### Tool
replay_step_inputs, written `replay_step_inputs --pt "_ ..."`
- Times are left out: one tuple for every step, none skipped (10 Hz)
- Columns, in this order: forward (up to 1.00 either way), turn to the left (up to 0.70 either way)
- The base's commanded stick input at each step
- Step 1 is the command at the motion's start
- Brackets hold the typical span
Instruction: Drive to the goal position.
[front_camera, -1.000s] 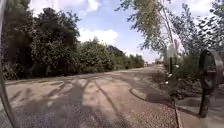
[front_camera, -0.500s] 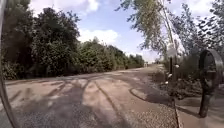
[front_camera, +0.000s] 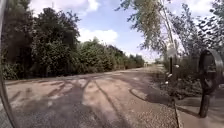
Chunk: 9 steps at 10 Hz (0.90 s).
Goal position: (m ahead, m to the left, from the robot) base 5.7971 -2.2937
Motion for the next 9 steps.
replay_step_inputs --pt "0.04 0.0" --pt "0.04 0.0" --pt "0.04 0.0" --pt "0.04 0.0" --pt "0.04 0.0" --pt "0.02 0.0" --pt "0.01 0.0" --pt "0.02 0.0" --pt "0.04 0.0"
